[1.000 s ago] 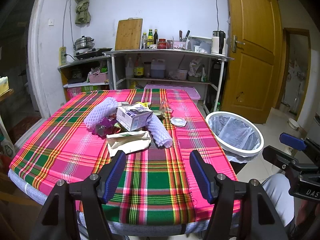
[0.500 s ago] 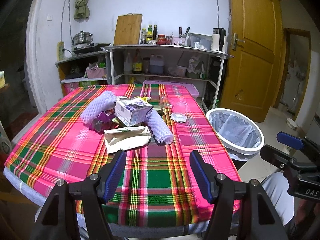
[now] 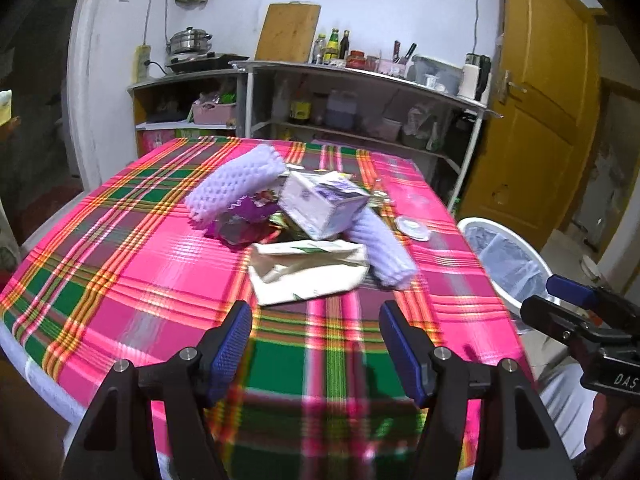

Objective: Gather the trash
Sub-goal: 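Grasp the white foam fruit net with the right tool while the left tool grasps crumpled white paper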

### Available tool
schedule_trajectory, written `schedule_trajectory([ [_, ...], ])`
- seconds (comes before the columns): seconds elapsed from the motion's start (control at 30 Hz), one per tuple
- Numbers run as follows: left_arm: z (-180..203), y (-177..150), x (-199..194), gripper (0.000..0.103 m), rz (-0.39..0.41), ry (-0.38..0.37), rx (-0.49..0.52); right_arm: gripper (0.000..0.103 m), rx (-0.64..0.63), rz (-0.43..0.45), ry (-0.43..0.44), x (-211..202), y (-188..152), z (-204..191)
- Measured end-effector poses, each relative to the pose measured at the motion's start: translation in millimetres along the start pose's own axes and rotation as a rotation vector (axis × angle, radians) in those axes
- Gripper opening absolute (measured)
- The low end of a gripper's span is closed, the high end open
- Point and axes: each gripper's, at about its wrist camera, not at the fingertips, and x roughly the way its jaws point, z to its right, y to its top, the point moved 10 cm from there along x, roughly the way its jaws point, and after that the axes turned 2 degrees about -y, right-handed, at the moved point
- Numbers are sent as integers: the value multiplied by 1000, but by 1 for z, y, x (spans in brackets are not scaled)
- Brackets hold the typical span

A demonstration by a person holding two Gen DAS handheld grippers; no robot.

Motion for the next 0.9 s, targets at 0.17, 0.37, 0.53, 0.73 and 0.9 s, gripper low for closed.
schedule_trajectory([
  [0.17, -19, 8, 14, 66, -11, 19, -11, 67, -15, -45, 55, 30, 13, -17],
  [0.37, -29, 19, 26, 66, -9, 2, -18, 65, -22, -103, 94, 69, 27, -32],
  [0.53, -34, 27, 36, 66, -14, -27, 2, 59, -18, -146, 115, 97, 34, -41],
  [0.73, -33, 30, 49, 66, -34, -50, 68, 48, -4, -202, 138, 119, 31, -44],
  [0.9, -26, 31, 56, 66, -37, -76, 136, 35, 6, -212, 156, 123, 31, -43],
])
